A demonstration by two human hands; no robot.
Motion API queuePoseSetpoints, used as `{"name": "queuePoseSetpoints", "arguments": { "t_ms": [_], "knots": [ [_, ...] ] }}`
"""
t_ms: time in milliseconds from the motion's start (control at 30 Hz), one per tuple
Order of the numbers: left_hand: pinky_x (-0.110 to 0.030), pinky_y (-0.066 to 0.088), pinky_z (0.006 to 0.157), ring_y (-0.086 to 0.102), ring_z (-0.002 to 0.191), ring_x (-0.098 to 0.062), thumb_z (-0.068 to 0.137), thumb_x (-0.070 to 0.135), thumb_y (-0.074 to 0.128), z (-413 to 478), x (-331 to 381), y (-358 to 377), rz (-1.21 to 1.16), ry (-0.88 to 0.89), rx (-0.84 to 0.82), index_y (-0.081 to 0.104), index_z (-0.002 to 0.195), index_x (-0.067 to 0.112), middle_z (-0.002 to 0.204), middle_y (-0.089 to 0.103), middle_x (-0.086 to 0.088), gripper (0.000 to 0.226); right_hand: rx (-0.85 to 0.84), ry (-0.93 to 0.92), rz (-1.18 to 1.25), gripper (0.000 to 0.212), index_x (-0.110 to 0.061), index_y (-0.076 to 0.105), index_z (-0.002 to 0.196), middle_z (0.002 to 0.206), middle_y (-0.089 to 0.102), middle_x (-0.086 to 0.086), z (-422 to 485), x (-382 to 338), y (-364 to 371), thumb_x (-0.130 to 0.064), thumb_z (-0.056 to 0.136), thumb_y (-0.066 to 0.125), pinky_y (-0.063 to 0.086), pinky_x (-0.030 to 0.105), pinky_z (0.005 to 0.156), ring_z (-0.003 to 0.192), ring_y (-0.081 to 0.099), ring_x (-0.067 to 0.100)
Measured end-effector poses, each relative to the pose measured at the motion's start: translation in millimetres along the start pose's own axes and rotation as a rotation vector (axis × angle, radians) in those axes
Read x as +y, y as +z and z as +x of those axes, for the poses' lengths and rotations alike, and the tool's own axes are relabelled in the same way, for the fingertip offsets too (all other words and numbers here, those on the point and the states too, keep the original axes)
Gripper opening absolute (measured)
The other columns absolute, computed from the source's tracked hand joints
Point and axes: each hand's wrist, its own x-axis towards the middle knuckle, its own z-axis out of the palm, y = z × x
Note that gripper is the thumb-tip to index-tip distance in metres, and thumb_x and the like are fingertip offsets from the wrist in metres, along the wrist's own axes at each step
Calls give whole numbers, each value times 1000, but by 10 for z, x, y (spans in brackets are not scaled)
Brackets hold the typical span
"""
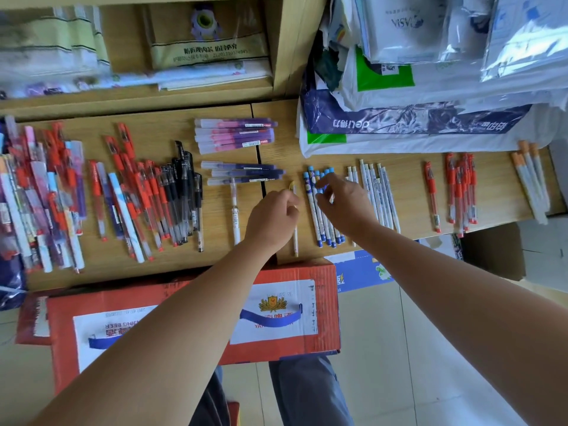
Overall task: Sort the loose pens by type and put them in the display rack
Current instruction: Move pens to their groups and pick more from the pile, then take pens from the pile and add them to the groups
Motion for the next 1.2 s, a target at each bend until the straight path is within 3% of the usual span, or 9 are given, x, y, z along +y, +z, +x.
{"name": "queuePoseSetpoints", "arguments": {
  "t_ms": [133,333,433,600,767,900,1100,1200],
  "knots": [
    [-29,49,74,61,85,-11,95,15,51,-147,-302,-372,16,4,159,64,96,15,99,66,6,14,-18,-126,111,16,-15,67,103,76,61,-6,38,-484,107,-15,88,60,49,33,67,69,57,17],
    [-28,44,71,58,84,-18,89,8,55,-480,-1048,-1116,154,-62,318,64,91,14,91,63,0,11,-102,-208,171,14,-13,67,100,75,59,-7,86,-1478,568,-13,88,60,44,28,63,68,56,16],
    [-35,45,78,57,93,-24,87,11,53,-659,-1444,-1465,234,-164,370,65,97,16,95,63,-3,16,-145,-234,155,13,-12,67,96,78,65,0,62,-1976,880,-12,88,57,50,32,64,71,60,20],
    [-37,40,92,49,112,-30,90,13,55,-911,-1980,-1844,367,-234,373,56,125,21,117,57,-9,35,-255,-156,29,16,-15,69,95,82,69,6,38,-2590,1382,-24,90,57,55,36,66,74,65,26],
    [-39,40,101,39,126,-30,89,15,56,-1000,-2398,-1966,392,-245,337,46,135,23,128,48,-12,48,-262,0,-126,22,-15,68,94,85,66,3,30,-2875,1690,-36,88,62,53,31,63,76,63,23],
    [-38,40,102,40,124,-27,88,13,56,-1017,-2549,-1983,334,-190,314,48,133,19,124,48,-10,47,-238,-1,-246,23,-14,54,82,73,52,-1,3,-2973,1789,-34,89,64,42,29,59,71,54,20],
    [-38,43,99,43,121,-26,87,9,54,-1001,-2635,-2030,235,-164,318,53,128,15,121,48,-10,41,-238,53,-228,26,-13,57,76,62,47,-3,57,-3056,1842,-36,84,67,38,23,49,61,55,17],
    [-37,47,90,51,110,-26,88,8,54,-1009,-2627,-2081,152,-167,352,57,120,13,113,54,-9,32,-237,92,-65,25,-14,54,73,62,51,-1,109,-3071,1800,-35,83,65,37,22,48,57,50,16]
  ]
}}
